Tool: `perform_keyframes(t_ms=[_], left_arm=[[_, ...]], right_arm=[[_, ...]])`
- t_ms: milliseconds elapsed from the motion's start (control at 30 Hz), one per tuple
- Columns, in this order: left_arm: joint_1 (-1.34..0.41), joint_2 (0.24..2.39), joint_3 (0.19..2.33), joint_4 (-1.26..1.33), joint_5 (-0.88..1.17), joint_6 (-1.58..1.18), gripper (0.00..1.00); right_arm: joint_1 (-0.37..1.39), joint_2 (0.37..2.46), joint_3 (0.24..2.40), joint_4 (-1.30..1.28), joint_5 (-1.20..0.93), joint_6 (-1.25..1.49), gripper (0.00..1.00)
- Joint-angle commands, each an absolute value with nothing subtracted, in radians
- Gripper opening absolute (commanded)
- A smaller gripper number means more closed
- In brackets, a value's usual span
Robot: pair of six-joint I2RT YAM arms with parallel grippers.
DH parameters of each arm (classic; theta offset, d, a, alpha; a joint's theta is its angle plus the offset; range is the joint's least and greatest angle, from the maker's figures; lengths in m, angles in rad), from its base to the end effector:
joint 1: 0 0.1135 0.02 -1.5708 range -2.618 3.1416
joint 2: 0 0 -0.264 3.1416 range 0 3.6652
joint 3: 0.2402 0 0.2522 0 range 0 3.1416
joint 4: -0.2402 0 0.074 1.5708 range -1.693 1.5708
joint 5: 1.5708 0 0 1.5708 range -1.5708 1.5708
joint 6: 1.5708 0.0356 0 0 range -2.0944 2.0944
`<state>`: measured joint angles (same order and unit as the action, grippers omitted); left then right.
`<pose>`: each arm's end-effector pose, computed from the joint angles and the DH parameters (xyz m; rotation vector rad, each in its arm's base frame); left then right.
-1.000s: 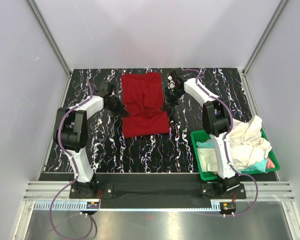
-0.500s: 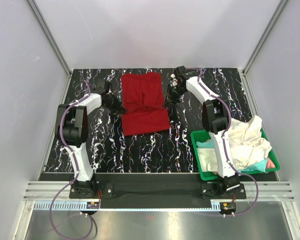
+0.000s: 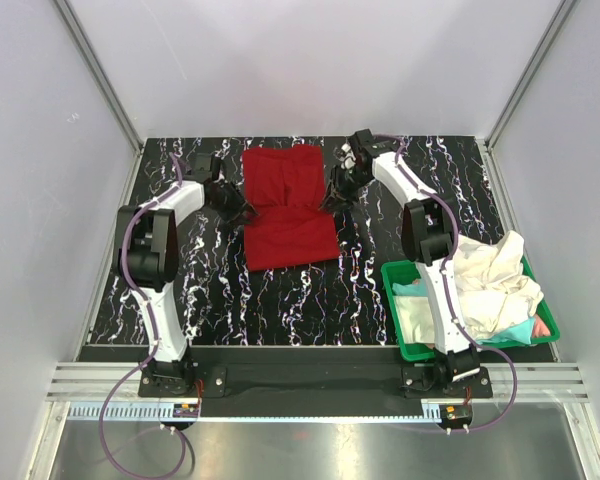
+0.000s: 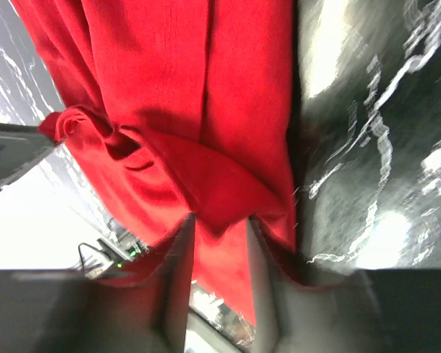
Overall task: Fold and stack the t-shirts
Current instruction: Fold the tshirt
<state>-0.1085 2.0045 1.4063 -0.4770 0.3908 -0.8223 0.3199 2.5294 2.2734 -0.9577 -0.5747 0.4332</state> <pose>0.4141 -0.0587 0.1706 -0.8354 2.6366 -0.8022 0.4918 0.1833 0.1639 0.0097 2.8680 0.9771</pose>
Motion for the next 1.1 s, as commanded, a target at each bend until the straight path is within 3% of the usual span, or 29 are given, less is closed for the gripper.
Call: perform_keyframes(t_ms=[0, 100, 200, 300, 433, 567, 667, 833, 1067], left_arm=[[-0.103, 1.962, 1.482, -0.514, 0.269, -0.733, 0.43], [-0.103, 1.859, 1.473, -0.529, 0.154, -0.643, 0.47], [-0.109, 1.723, 1.416, -0.496, 0.138, -0.565, 0.53], [-0.126, 1.692, 1.368, -0.483, 0.202, -0.523, 0.54], [-0.167, 1.671, 1.209, -0.308, 0.395, -0.586, 0.44], [-0.221, 1.732, 1.132, -0.121, 0.557, -0.661, 0.30], [-0.235, 1.805, 1.182, -0.124, 0.551, -0.647, 0.30], [-0.233, 1.822, 1.368, -0.352, 0.372, -0.457, 0.51], [-0.224, 1.887, 1.497, -0.498, 0.206, -0.210, 0.61]], right_arm=[[0.278, 2.542, 2.327, -0.887, -0.600, 0.434, 0.44], [0.249, 2.504, 2.327, -0.882, -0.572, 0.396, 0.59], [0.247, 2.448, 2.292, -0.890, -0.577, 0.382, 0.61], [0.256, 2.344, 2.138, -0.818, -0.629, 0.428, 0.61], [0.287, 2.255, 1.941, -0.691, -0.689, 0.483, 0.55], [0.334, 2.261, 1.876, -0.601, -0.767, 0.537, 0.43], [0.344, 2.278, 1.881, -0.575, -0.773, 0.557, 0.45], [0.331, 2.342, 2.037, -0.739, -0.649, 0.405, 0.63], [0.330, 2.463, 2.264, -0.893, -0.480, 0.236, 0.72]])
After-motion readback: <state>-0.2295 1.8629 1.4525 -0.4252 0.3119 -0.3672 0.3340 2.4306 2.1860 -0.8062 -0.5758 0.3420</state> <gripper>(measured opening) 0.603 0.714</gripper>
